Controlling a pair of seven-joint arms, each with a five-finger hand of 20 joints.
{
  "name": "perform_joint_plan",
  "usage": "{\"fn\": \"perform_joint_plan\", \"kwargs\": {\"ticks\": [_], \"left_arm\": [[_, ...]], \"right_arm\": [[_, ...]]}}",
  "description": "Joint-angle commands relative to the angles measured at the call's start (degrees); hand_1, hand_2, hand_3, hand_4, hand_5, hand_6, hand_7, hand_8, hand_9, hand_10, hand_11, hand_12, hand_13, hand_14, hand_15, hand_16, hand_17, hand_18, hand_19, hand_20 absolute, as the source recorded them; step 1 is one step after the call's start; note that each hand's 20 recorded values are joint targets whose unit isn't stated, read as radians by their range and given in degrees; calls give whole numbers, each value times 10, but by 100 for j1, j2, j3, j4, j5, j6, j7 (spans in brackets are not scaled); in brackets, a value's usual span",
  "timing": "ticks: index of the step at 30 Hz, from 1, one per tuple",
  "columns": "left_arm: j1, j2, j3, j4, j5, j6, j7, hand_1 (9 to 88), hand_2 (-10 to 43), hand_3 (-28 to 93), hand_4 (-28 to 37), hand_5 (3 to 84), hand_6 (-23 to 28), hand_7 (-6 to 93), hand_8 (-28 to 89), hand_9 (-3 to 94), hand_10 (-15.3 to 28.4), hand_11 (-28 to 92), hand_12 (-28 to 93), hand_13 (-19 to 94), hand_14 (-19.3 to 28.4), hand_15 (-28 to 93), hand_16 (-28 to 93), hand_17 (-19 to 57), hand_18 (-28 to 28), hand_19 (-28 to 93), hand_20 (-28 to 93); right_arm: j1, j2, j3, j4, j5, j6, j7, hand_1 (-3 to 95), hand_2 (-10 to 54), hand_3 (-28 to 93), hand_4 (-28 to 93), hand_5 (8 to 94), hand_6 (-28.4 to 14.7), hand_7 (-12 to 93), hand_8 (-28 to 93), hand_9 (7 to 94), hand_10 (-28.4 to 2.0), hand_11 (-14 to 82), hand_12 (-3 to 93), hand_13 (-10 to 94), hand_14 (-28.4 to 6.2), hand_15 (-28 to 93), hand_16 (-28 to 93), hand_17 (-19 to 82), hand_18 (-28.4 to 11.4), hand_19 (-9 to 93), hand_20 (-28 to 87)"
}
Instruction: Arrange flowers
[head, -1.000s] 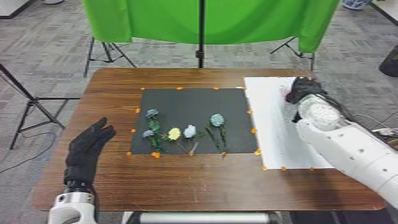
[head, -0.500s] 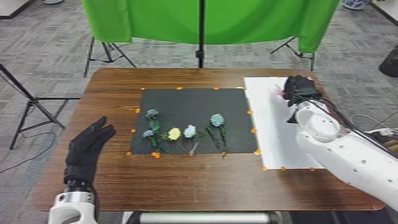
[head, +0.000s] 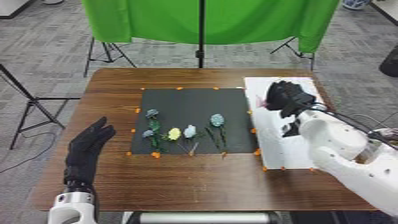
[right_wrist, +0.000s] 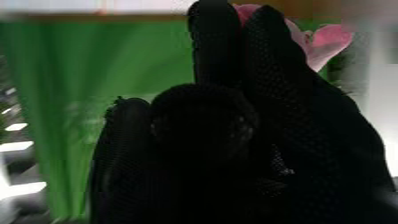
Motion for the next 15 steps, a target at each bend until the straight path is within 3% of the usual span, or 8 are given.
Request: {"fn": "perform_joint_plan", "kwargs": {"ticks": [1, 15], "left_arm": [[29, -62, 18, 17, 45, -87, -50, 274, 27, 654, -211, 465, 46, 78, -57, 455, 135, 156, 112, 342, 172, 198, 4, 40, 127, 76, 187], [74, -55, 4, 0, 52, -110, -73, 273, 26, 653, -210, 464, 45, 77, -57, 454, 136, 155, 112, 339, 172, 198, 6, 38, 129, 75, 185]], "right_arm": [[-142, -310, -273, -265, 97, -325, -203, 621, -95, 550, -198, 817, 20, 184, 75, 933, -82, 109, 354, 937, -9, 556, 335, 680, -99, 932, 542], [-581, -298, 23, -441, 455, -727, -277, 576, -95, 505, -155, 778, 1, 179, 86, 882, -96, 141, 342, 925, -14, 543, 356, 665, -94, 932, 526]]}}
